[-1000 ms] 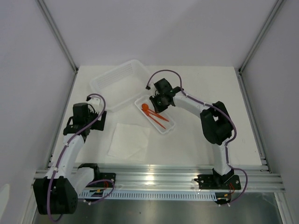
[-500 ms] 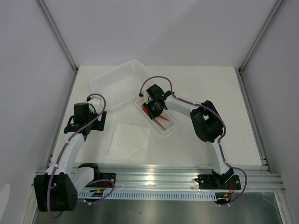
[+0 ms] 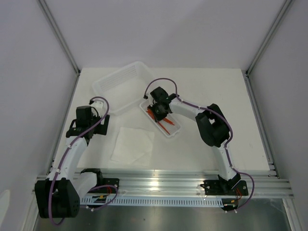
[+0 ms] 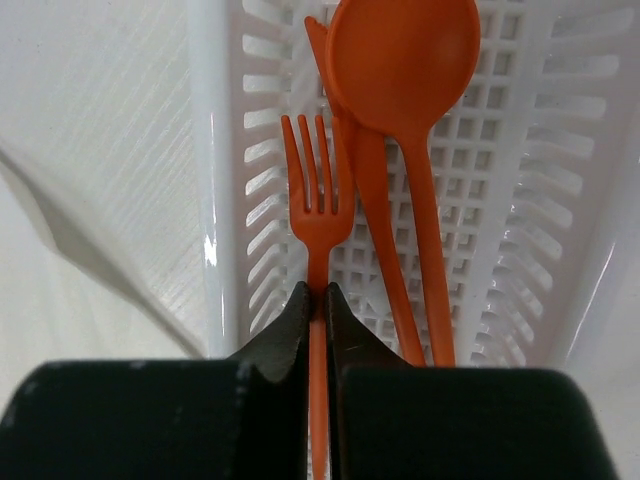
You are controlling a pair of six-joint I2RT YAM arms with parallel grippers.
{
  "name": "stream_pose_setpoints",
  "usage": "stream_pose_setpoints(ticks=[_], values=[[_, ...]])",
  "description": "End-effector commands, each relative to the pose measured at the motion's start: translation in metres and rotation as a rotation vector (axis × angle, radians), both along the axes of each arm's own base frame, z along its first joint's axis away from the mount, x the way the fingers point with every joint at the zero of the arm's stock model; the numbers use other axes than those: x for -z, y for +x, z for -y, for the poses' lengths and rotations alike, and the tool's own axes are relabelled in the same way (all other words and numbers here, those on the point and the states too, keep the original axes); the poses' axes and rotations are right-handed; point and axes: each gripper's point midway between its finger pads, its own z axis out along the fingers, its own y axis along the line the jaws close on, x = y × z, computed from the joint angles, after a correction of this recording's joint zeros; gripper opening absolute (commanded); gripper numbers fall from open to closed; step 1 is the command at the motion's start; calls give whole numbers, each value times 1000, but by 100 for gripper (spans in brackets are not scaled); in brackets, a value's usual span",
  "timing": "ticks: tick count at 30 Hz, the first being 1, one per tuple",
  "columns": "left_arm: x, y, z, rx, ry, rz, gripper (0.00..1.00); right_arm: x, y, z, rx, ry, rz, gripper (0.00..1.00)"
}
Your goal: Place the utensils on the paper napkin and roll it up
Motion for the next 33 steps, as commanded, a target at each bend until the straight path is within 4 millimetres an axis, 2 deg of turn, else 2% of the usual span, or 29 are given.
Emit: stream_pose_setpoints(ticks=[1,5,12,21,24,27,28,30,31,32,33], values=[[-6,3,-5,-12,10,15,100,-3,2,-2,19,-8,11,0],[-7,4,-4,-10,7,15,99,-36,11,-9,33,33,76,0],[-8,4,-4,-8,4,20,100,-76,27,0,108,27,207,0],[-10,2,-4,-11,9,23,99,-96,30,-4,141,65,255,0],[-10,3,-4,-10,8,25,99,-116,24,-10,154,88,286,0],[-12,4,-5,-14,10,34,99,-151,-3,-47,146,197,307,0],[-12,5,-5,-17,10,35,99,-146,-28,-68,106,250,255,0],[-14,5,-6,-20,14,44,100,-144,-56,-105,122,398,137,0],[-15,5,-7,-24,16,49,100,-136,-81,-125,85,440,54,0],[-15,5,-8,-28,18,52,99,-119,-91,-139,113,464,-12,0],[-17,5,-8,-30,19,60,100,-113,-97,-146,121,461,-22,0]])
